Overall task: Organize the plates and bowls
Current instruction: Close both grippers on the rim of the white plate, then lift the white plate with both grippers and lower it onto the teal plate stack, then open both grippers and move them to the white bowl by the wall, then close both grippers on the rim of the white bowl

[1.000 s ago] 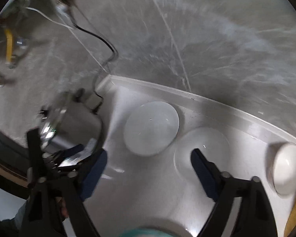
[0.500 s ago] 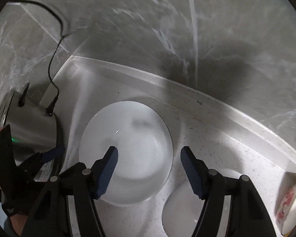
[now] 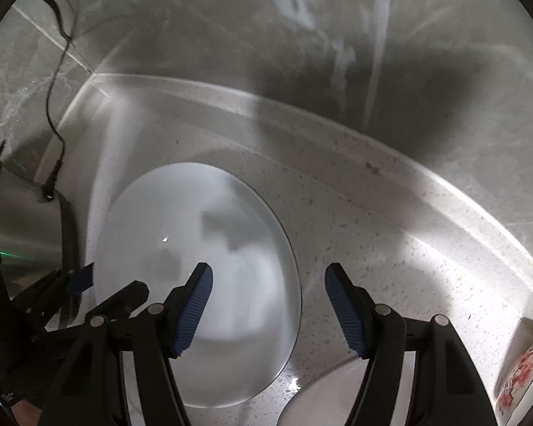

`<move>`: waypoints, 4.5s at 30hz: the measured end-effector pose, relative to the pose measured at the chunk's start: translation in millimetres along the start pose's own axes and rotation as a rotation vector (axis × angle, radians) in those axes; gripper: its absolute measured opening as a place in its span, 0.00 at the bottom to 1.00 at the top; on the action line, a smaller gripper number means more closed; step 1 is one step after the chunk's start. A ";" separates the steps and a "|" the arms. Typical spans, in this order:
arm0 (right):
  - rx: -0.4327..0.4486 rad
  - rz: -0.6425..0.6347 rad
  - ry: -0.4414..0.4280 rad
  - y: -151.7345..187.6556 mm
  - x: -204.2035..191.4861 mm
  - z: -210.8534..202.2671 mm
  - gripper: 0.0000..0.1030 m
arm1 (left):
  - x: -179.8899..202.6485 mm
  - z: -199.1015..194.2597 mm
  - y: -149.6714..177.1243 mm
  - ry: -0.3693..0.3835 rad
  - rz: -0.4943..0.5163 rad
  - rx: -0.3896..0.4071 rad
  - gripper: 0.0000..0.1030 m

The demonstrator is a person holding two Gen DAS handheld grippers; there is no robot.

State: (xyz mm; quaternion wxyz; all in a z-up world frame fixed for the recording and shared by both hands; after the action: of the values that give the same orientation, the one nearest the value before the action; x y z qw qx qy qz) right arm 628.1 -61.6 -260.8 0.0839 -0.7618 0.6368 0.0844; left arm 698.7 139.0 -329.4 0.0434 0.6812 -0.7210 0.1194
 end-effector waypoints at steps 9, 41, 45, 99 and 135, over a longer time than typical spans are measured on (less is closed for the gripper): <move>-0.040 -0.001 0.033 -6.7 -0.4 8.9 0.20 | 1.1 16.6 -7.8 0.043 0.001 -0.036 0.13; -0.069 -0.084 -0.076 125.1 -46.3 5.8 0.12 | -8.2 -17.7 149.7 0.050 -0.037 -0.129 0.11; -0.092 -0.078 -0.102 140.1 -49.6 15.8 0.12 | -10.1 -14.6 173.7 0.044 -0.045 -0.147 0.11; 0.361 0.326 -0.393 245.2 120.8 -107.7 0.92 | 115.1 -90.5 72.3 0.059 0.249 0.012 0.79; 0.071 0.344 -0.241 142.4 143.4 -15.9 0.22 | 184.4 75.0 -20.9 -0.047 0.411 -0.218 0.31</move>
State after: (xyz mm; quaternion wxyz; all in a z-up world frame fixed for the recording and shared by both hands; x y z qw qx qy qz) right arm 513.3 -227.3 -282.0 0.1707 -0.6227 0.7455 0.1655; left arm 714.5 -58.5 -358.2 0.0745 0.5141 -0.8539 0.0314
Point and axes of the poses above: each gripper's, at about its wrist camera, not at the fingertips, and z roughly the way its jaws point, x to its right, y to its underside, the point moved 2 cm from there along z, roughly the way its jaws point, and after that the axes turned 15 degrees about -x, right-handed, at the moved point
